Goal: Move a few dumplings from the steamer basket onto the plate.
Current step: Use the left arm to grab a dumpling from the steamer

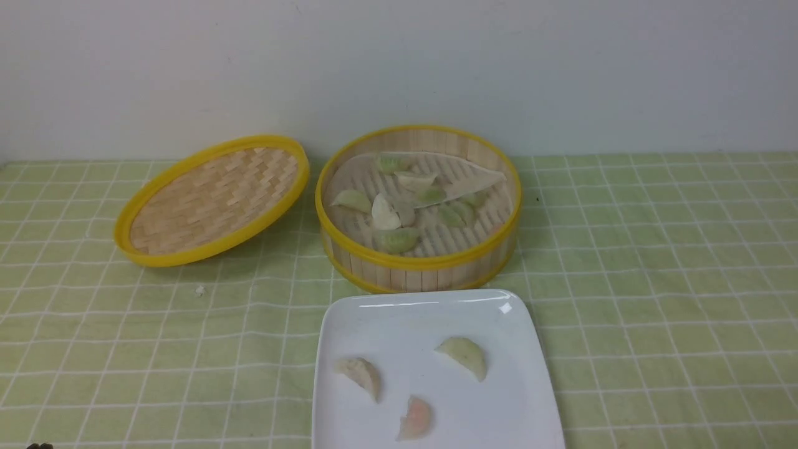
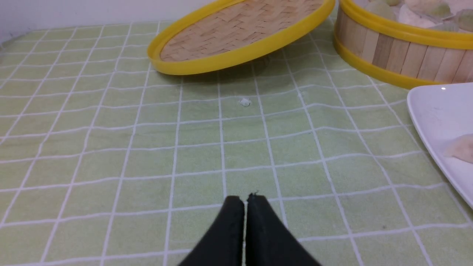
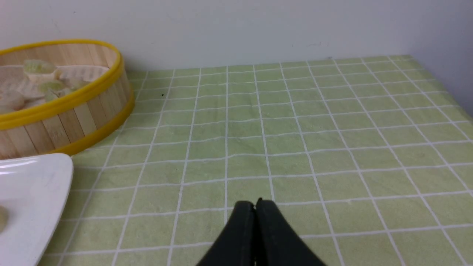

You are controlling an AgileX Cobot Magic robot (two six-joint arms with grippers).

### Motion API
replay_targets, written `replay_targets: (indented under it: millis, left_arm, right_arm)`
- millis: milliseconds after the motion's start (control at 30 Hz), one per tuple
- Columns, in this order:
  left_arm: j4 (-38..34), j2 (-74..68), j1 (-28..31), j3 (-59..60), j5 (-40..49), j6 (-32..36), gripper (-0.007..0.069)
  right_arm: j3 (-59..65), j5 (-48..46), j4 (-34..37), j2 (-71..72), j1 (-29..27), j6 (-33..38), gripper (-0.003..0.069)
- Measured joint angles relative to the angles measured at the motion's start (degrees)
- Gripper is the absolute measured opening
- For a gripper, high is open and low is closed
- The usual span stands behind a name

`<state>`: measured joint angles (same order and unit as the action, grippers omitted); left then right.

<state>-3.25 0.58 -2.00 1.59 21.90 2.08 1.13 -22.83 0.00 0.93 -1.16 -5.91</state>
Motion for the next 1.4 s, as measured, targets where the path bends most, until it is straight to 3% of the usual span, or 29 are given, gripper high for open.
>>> replay_targets:
  millis: [267,367,500,667,767,833,967,1067,1133,1167,1200,1300,1400]
  left_arm:
    - [-0.1,0.0,0.0,0.0,-0.5,-0.6,-0.0006]
    - [-3.4,0.0,0.0,0.2,-4.2,-3.3,-0.0006]
    - [-13.8,0.0,0.0,0.2,-14.4,-9.1,-0.0006]
    - [-22.9,0.0,0.0,0.2,-28.6,-10.6,-0.0006]
    - [-25.9,0.0,0.0,-0.2,-40.5,-10.9,-0.0006]
    - [-26.3,0.0,0.0,-2.4,-41.4,-11.0,-0.0006]
    - [-24.0,-2.9,0.0,-11.7,-34.3,-11.0,-0.0006]
    - [-18.9,-12.0,0.0,-25.7,-17.9,-10.6,-0.0006]
    - [-16.7,-21.6,0.0,-36.6,-4.8,-9.9,-0.0006]
    - [-16.7,-21.6,0.0,-36.6,-4.8,-9.9,-0.0006]
    - [-16.4,-24.8,0.0,-39.7,0.7,-9.1,-0.0006]
    - [-16.0,-39.4,0.0,-51.0,18.2,-1.6,-0.0006]
    - [-16.3,-49.3,0.0,-56.2,24.6,6.2,-0.0006]
  right_arm:
    - [0.0,0.0,0.0,0.0,0.0,0.0,-0.0014]
    - [0.0,0.0,0.0,0.0,0.0,0.0,-0.0014]
    - [0.0,0.0,0.0,0.0,0.0,0.0,-0.0014]
    - [0.1,1.0,0.7,0.0,0.0,-0.1,-0.0014]
    - [0.6,7.6,7.6,0.0,0.0,-3.2,-0.0014]
    - [0.6,13.2,14.1,0.0,0.0,-6.5,-0.0014]
    - [0.6,21.3,25.2,0.0,0.0,-11.8,-0.0014]
    - [0.6,26.4,33.6,0.0,0.0,-13.3,-0.0014]
    - [0.6,27.2,35.8,0.0,0.0,-13.0,-0.0014]
    - [0.6,27.2,35.8,0.0,0.0,-13.0,-0.0014]
    - [0.6,27.4,36.0,0.0,0.0,-12.9,-0.0014]
    - [0.3,26.4,36.4,0.0,0.1,-12.9,-0.0014]
    - [-3.6,18.3,35.7,0.0,1.1,-12.3,-0.0014]
